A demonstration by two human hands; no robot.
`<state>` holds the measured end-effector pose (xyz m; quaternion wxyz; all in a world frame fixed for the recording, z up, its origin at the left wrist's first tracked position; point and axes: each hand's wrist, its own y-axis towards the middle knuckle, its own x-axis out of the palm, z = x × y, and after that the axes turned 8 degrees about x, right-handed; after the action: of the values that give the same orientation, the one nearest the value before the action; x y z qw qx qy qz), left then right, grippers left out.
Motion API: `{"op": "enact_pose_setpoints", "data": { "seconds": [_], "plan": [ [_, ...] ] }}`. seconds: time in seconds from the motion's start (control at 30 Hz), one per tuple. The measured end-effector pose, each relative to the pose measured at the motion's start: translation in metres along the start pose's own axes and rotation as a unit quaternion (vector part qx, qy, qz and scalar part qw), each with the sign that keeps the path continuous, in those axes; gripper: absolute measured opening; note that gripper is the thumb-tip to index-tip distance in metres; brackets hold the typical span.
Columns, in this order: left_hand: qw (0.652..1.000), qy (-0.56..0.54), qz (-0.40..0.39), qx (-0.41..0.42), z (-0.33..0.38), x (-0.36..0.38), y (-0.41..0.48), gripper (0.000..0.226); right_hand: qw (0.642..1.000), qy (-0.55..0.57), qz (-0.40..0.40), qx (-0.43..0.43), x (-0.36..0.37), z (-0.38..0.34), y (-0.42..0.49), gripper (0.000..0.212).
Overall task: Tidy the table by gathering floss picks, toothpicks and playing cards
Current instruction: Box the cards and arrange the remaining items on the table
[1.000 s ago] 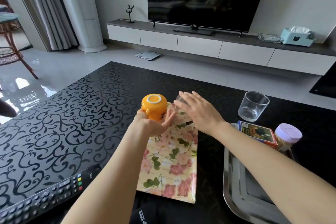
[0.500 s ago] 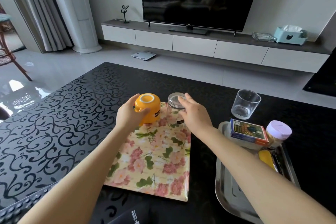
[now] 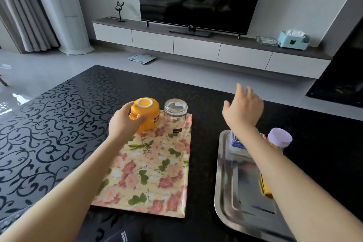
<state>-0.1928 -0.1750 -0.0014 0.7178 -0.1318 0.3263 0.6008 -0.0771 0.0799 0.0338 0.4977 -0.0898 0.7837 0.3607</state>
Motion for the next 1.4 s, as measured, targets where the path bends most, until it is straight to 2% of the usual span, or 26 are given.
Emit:
{"op": "enact_pose_setpoints", "data": {
  "seconds": [0.1, 0.17, 0.3, 0.37, 0.43, 0.5, 0.53, 0.57, 0.63, 0.67, 0.7, 0.77, 0.83, 0.93, 1.03, 1.07, 1.1, 1.2, 1.23, 1.3, 1.4],
  "plan": [
    [1.0, 0.007, 0.012, -0.005, -0.004, 0.003, -0.001, 0.056, 0.985, -0.072, -0.091, 0.129, 0.006, 0.041, 0.028, 0.082],
    [1.0, 0.001, 0.029, -0.005, -0.003, 0.006, 0.0, 0.049, 0.977, -0.021, -0.148, 0.154, 0.013, 0.056, 0.041, 0.09],
    [0.995, 0.035, 0.091, 0.012, 0.004, 0.009, 0.001, 0.04, 0.961, 0.112, -0.209, 0.144, 0.022, 0.061, 0.053, 0.085],
    [0.994, 0.047, 0.101, 0.013, 0.006, 0.006, 0.0, 0.04, 0.96, 0.137, -0.188, 0.156, 0.024, 0.056, 0.052, 0.078],
    [0.994, 0.044, 0.097, 0.016, 0.009, 0.003, -0.002, 0.038, 0.965, 0.153, -0.126, 0.173, 0.019, 0.049, 0.042, 0.071],
    [0.995, 0.024, 0.095, 0.025, 0.013, -0.002, -0.009, 0.036, 0.956, 0.214, -0.066, 0.189, 0.005, 0.041, 0.025, 0.071],
    [0.996, 0.002, 0.089, 0.03, 0.018, -0.005, -0.015, 0.034, 0.936, 0.276, -0.065, 0.209, -0.004, 0.036, 0.016, 0.069],
    [0.996, -0.036, 0.07, 0.032, 0.023, -0.011, -0.022, 0.032, 0.894, 0.368, -0.086, 0.241, -0.016, 0.03, 0.006, 0.062],
    [0.988, -0.151, -0.03, 0.018, 0.038, -0.023, -0.038, 0.035, 0.734, 0.561, -0.197, 0.327, -0.042, 0.014, -0.019, 0.043],
    [0.971, -0.217, -0.102, -0.004, 0.047, -0.029, -0.047, 0.044, 0.66, 0.612, -0.259, 0.35, -0.053, 0.005, -0.033, 0.039],
    [0.946, -0.272, -0.171, -0.039, 0.055, -0.036, -0.057, 0.055, 0.61, 0.629, -0.318, 0.361, -0.062, -0.005, -0.049, 0.038],
    [0.899, -0.336, -0.264, -0.1, 0.064, -0.043, -0.072, 0.073, 0.558, 0.63, -0.405, 0.358, -0.072, -0.028, -0.078, 0.031],
    [0.88, -0.372, -0.267, -0.126, 0.067, -0.047, -0.087, 0.082, 0.519, 0.631, -0.448, 0.364, -0.077, -0.049, -0.105, 0.025],
    [0.891, -0.391, -0.166, -0.162, 0.062, -0.05, -0.095, 0.079, 0.438, 0.645, -0.482, 0.4, -0.075, -0.066, -0.133, 0.028],
    [0.919, -0.343, -0.121, -0.152, 0.051, -0.051, -0.092, 0.062, 0.387, 0.657, -0.513, 0.395, -0.069, -0.069, -0.146, 0.028],
    [0.931, -0.321, -0.106, -0.142, 0.05, -0.049, -0.09, 0.057, 0.389, 0.645, -0.527, 0.392, -0.065, -0.068, -0.148, 0.031],
    [0.945, -0.29, -0.088, -0.126, 0.05, -0.046, -0.089, 0.054, 0.419, 0.617, -0.539, 0.391, -0.063, -0.067, -0.149, 0.034],
    [0.992, -0.11, -0.051, -0.036, 0.055, -0.033, -0.084, 0.06, 0.599, 0.506, -0.503, 0.364, -0.057, -0.056, -0.148, 0.033],
    [0.997, -0.061, -0.052, -0.013, 0.057, -0.027, -0.083, 0.064, 0.64, 0.493, -0.474, 0.35, -0.056, -0.051, -0.148, 0.031],
    [0.998, 0.0, -0.055, 0.015, 0.061, -0.013, -0.079, 0.068, 0.684, 0.483, -0.443, 0.322, -0.054, -0.04, -0.147, 0.024],
    [0.996, 0.057, -0.049, 0.048, 0.065, 0.006, -0.075, 0.069, 0.718, 0.451, -0.439, 0.297, -0.05, -0.027, -0.146, 0.023]
  ]
}}
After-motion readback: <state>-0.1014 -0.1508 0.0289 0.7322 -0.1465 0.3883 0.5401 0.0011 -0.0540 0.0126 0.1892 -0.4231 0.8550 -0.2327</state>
